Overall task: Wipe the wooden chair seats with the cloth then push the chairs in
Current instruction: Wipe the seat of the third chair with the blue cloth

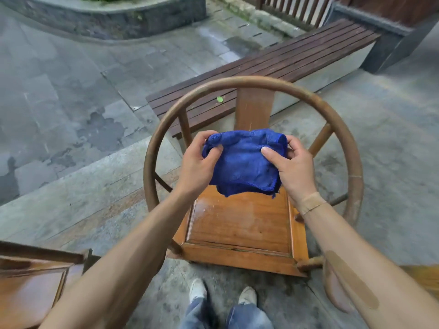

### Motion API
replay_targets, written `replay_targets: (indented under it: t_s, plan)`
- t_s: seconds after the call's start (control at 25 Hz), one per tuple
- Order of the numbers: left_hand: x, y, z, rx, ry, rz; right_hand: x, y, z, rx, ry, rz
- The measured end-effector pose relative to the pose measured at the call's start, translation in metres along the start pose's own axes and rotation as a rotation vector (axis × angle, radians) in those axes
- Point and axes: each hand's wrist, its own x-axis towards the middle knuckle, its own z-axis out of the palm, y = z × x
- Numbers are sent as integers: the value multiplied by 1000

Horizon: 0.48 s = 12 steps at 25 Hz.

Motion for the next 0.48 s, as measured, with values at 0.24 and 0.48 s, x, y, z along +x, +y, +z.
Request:
replay_targets:
  t_s: [0.24, 0.48]
  plan:
    - [-6, -137, 7, 51, 8, -241, 11, 128, 30, -37, -9, 251]
    - [-76, -316, 29, 159, -84, -534, -31, 320, 52, -159, -16, 587]
